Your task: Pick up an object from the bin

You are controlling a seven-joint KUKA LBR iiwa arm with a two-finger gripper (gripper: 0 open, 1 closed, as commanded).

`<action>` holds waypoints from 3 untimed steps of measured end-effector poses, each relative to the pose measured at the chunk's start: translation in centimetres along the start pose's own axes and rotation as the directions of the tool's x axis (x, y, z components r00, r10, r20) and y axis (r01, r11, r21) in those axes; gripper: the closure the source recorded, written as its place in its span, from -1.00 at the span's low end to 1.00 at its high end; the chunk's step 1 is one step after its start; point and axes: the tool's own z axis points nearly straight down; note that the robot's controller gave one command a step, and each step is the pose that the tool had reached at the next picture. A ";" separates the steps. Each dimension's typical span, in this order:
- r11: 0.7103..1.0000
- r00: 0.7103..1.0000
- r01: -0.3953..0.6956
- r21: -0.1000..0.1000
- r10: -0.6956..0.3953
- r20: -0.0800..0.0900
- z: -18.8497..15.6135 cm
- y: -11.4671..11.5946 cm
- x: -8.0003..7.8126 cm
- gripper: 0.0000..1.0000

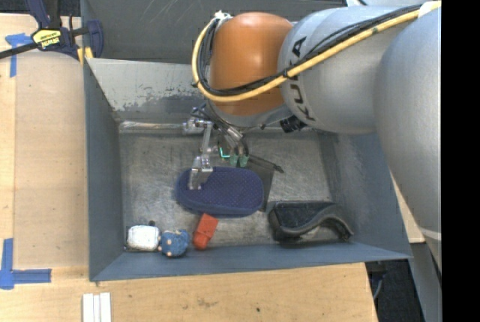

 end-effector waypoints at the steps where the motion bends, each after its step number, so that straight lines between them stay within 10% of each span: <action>1: 0.989 0.989 0.149 0.000 -0.149 0.012 -1.7 1.3 -2.2 -1.00; 2: 0.952 0.952 0.306 -0.004 -0.306 0.023 7.0 -4.7 2.8 -1.00; 3: 0.951 0.951 0.308 -0.003 -0.308 0.010 6.9 -4.7 3.0 1.00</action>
Offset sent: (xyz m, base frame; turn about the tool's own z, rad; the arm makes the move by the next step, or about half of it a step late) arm 0.0204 0.0127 0.0156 -0.1488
